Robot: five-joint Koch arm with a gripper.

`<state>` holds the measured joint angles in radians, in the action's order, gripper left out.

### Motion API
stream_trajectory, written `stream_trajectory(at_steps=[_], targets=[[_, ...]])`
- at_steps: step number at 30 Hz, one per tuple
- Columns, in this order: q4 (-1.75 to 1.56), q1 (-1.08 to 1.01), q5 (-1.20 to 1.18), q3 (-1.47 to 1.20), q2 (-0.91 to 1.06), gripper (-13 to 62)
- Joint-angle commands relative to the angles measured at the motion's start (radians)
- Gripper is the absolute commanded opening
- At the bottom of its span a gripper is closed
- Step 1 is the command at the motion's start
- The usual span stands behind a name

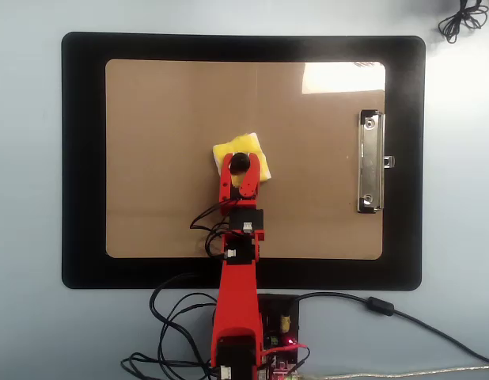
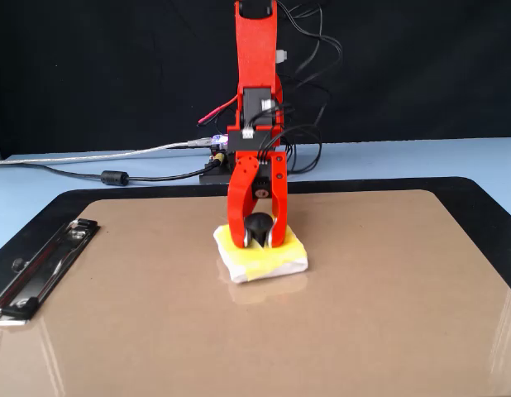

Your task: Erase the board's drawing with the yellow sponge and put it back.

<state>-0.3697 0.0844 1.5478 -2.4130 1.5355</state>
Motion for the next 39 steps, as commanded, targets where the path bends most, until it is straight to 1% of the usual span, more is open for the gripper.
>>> stream_trajectory(at_steps=[1,6,8,10,13,18,20,23,27,30,34,39], targets=[[-0.018,0.011,-0.003,-0.103,0.084,-8.3],[0.003,0.015,-0.003,-0.405,0.433,-8.3],[0.003,0.015,-0.003,-0.485,0.518,-8.3],[0.003,0.020,-0.003,-0.503,0.554,-8.3],[0.000,0.028,-0.003,-0.442,0.482,-8.3],[-0.025,0.028,-0.003,-0.164,0.123,-8.3],[-0.032,0.029,-0.003,-0.089,0.046,-8.3],[-0.032,0.031,-0.002,-0.158,0.106,-8.3],[-0.014,0.034,0.000,-0.365,0.353,-8.3],[-0.014,0.040,0.008,-0.457,0.445,-8.3],[0.009,0.032,0.009,-0.410,0.407,-8.3],[0.011,0.029,0.011,-0.156,0.133,-8.3]])
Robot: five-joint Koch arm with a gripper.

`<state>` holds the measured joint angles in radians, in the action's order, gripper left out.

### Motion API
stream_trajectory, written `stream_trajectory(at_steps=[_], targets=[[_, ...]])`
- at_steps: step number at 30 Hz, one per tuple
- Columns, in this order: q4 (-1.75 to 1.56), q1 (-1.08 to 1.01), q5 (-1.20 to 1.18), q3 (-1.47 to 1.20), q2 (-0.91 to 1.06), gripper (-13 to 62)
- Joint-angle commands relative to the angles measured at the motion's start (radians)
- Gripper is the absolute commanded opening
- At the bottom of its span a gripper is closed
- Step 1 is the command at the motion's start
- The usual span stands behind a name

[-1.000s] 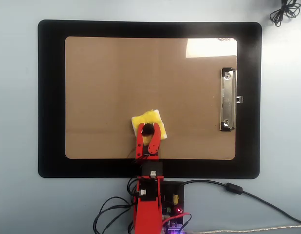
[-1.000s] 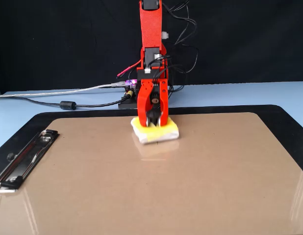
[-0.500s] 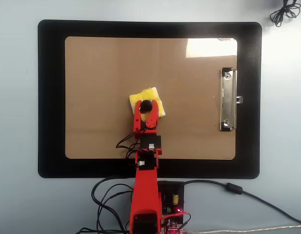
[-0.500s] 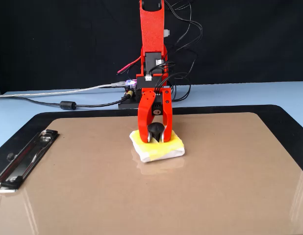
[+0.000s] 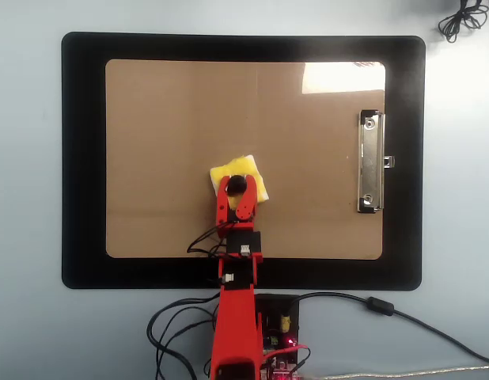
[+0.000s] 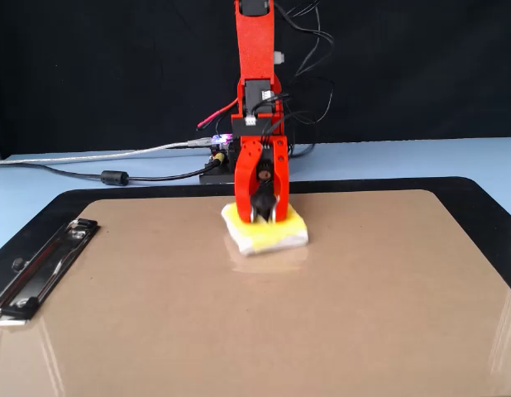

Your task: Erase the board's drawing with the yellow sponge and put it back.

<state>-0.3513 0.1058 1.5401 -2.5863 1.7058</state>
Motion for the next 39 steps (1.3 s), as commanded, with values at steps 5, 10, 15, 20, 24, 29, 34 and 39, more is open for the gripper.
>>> stream_trajectory(at_steps=[5,10,15,20,24,29,34,39], targets=[[-0.011,0.006,0.018,0.049,-0.084,-8.3],[-0.006,0.012,0.018,-0.225,0.238,-8.3],[0.003,0.015,0.015,-0.400,0.476,-8.3],[-0.012,0.012,0.015,-0.236,0.245,-8.3],[-0.081,0.012,0.017,-0.021,-0.035,-8.3],[-0.173,0.014,0.021,0.015,-0.149,-8.3],[-0.198,0.014,0.018,-0.222,0.086,-8.3],[-0.179,0.005,0.015,-0.368,0.273,-8.3]])
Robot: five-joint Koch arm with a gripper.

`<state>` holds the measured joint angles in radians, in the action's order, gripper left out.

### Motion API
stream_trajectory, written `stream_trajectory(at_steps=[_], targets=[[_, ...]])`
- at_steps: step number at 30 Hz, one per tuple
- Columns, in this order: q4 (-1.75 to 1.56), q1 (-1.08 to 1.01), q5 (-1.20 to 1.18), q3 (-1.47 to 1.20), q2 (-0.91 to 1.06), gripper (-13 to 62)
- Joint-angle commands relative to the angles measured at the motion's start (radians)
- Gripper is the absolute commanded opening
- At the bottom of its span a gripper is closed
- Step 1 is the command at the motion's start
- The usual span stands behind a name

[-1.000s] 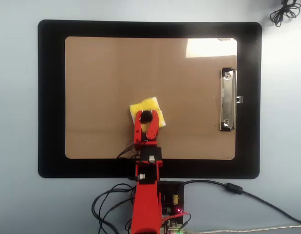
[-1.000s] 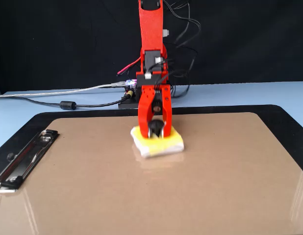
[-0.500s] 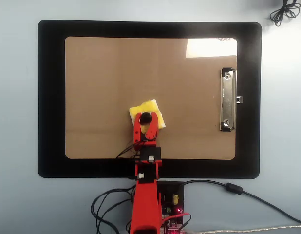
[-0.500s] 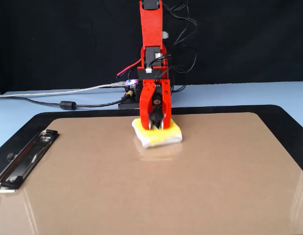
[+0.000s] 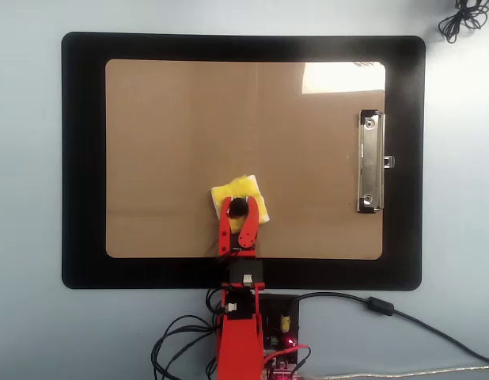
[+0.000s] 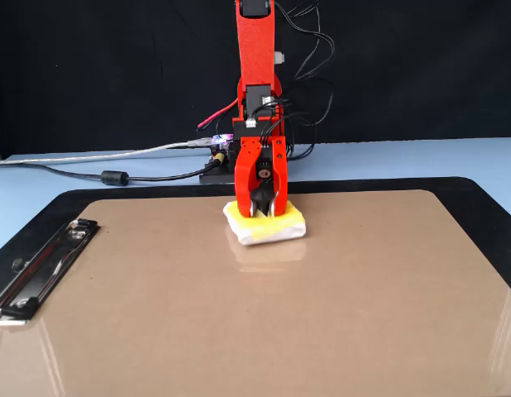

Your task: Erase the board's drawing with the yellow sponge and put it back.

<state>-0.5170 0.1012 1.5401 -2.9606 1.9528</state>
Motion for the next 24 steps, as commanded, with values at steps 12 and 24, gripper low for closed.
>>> stream_trajectory(at_steps=[12,24], targets=[[-0.026,-0.025,0.021,0.469,-0.488,-8.3],[0.716,0.179,0.026,0.457,0.414,-8.3]])
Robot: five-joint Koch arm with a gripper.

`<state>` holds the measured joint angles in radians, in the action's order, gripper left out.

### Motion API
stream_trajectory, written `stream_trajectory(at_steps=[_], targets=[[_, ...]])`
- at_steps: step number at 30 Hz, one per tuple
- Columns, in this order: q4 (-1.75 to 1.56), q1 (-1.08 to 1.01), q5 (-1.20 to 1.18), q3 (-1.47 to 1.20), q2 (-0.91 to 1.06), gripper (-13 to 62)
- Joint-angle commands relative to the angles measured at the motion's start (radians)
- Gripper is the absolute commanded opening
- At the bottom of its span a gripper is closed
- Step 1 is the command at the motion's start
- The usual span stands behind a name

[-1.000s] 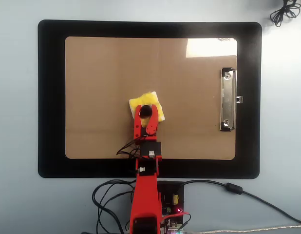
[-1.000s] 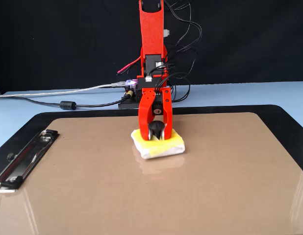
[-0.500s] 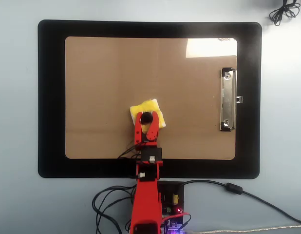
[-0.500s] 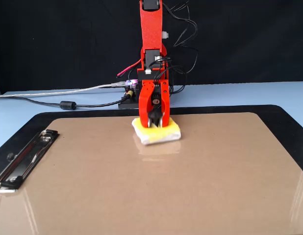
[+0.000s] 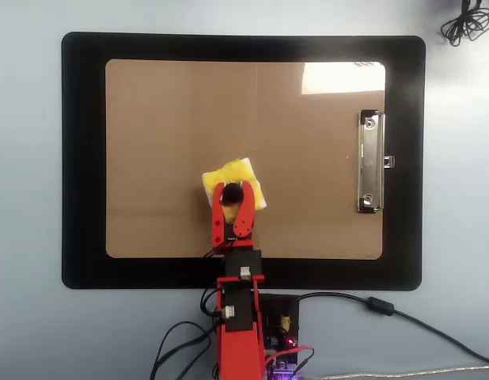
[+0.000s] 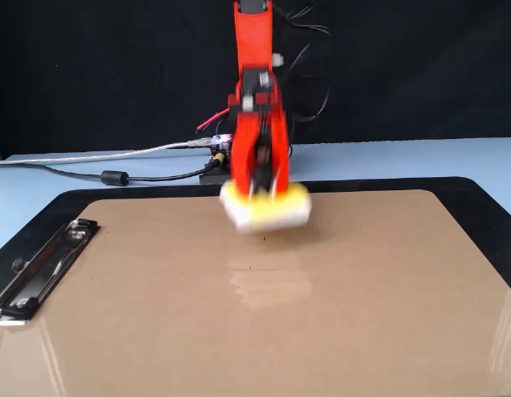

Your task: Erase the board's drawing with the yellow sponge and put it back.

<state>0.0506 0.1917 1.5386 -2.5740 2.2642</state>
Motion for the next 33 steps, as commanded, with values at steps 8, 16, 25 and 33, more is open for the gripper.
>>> stream_trajectory(at_steps=[8,16,25,33], targets=[[0.072,0.554,0.061,0.178,-0.023,-8.3],[-0.166,0.857,0.060,0.275,-0.275,-8.3],[-0.199,0.894,0.035,0.227,-0.330,-8.3],[-0.373,0.916,-0.043,0.060,-0.327,-8.3]])
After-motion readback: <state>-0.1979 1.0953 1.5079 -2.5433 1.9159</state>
